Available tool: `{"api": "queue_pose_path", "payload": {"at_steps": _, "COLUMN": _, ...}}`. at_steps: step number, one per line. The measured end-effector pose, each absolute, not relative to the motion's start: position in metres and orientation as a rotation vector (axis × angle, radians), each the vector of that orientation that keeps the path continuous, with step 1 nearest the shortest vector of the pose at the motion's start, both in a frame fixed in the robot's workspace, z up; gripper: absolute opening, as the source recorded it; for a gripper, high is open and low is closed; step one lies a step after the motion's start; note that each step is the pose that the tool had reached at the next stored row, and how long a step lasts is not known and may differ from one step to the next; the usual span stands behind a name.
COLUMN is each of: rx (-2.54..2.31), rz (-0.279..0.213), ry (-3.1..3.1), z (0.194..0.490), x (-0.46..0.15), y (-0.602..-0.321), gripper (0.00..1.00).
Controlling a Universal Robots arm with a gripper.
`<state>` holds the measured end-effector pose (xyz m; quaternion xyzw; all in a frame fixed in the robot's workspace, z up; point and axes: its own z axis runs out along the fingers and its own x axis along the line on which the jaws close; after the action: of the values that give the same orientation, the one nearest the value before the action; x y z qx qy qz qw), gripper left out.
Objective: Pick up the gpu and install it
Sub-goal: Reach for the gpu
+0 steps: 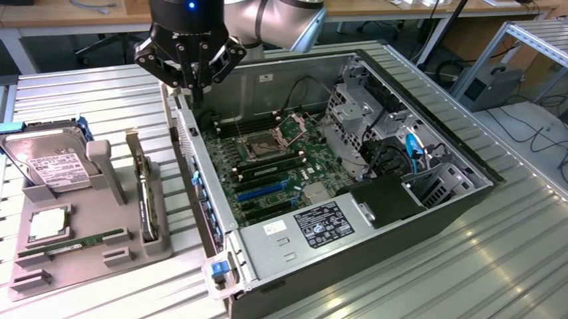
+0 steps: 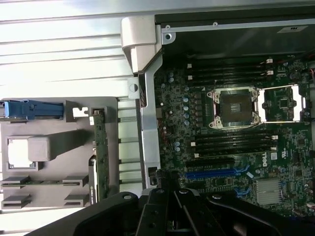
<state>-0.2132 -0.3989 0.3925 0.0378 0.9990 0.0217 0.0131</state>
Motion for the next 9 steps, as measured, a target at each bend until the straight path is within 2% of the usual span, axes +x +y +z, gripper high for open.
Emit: {"api": "queue_pose_path", "payload": {"at_steps": 9, "rx": 0.118, "rz": 0.068, "ry": 3.112, "z": 0.3924, "x": -0.2187, "y": -0.3989, "gripper": 0.11}}
